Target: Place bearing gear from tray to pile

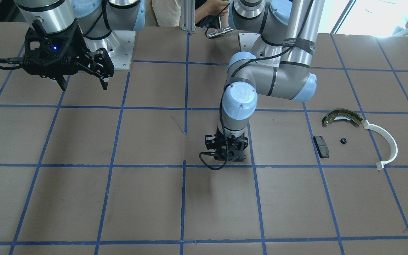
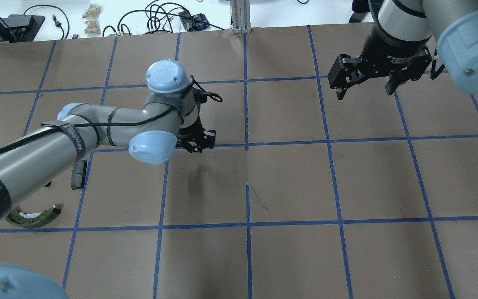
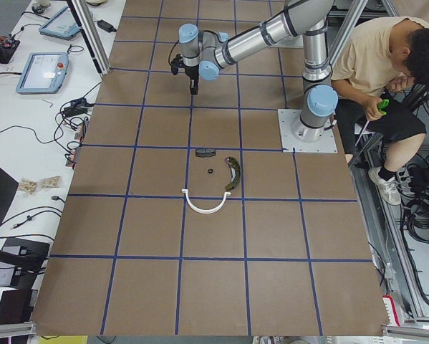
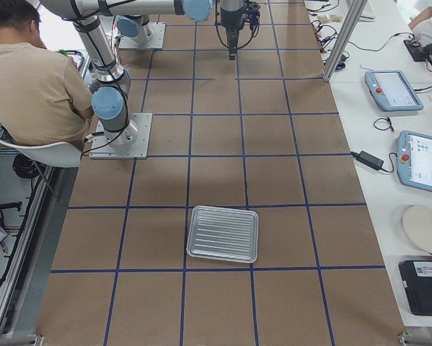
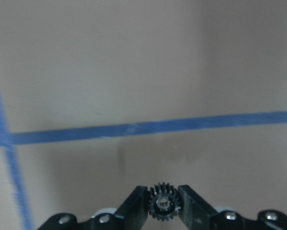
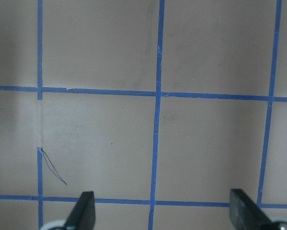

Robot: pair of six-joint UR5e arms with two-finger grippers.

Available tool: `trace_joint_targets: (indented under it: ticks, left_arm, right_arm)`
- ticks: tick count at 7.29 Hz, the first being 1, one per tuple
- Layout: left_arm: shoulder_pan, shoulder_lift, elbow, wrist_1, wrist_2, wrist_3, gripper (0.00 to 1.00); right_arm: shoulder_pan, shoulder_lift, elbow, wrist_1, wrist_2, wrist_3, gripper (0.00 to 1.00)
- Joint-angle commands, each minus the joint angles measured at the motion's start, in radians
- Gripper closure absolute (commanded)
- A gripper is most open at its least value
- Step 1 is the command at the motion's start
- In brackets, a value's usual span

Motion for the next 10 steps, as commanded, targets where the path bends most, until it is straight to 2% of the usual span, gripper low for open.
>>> trace_joint_targets:
  ticks: [1, 2, 5, 6, 10]
  left_arm:
    - [0.237, 0.022, -0.008, -0.03, 0.018, 0.261, 1.0]
    - [0.311, 0.031, -0.017, -0.047, 0.025, 0.328, 1.0]
    - [0.61, 0.022, -0.043, -0.031, 0.053, 0.719, 1.0]
    - [0.669, 0.03, -0.045, -0.032, 0.053, 0.78, 1.0]
    - [0.749, -0.003, -0.056, -0.027, 0.052, 0.872, 1.0]
  right_arm:
    - [-0.003, -0.005, 0.008, 0.01, 0.001, -0.001, 0.0]
    - [-0.003, -0.005, 0.008, 0.011, 0.001, 0.0, 0.0]
    - [-0.003, -0.005, 0.008, 0.013, 0.001, 0.0, 0.0]
    - [-0.003, -0.005, 0.008, 0.011, 0.0, -0.001, 0.0]
    - [-0.002, -0.002, 0.01, 0.01, 0.001, -0.001, 0.0]
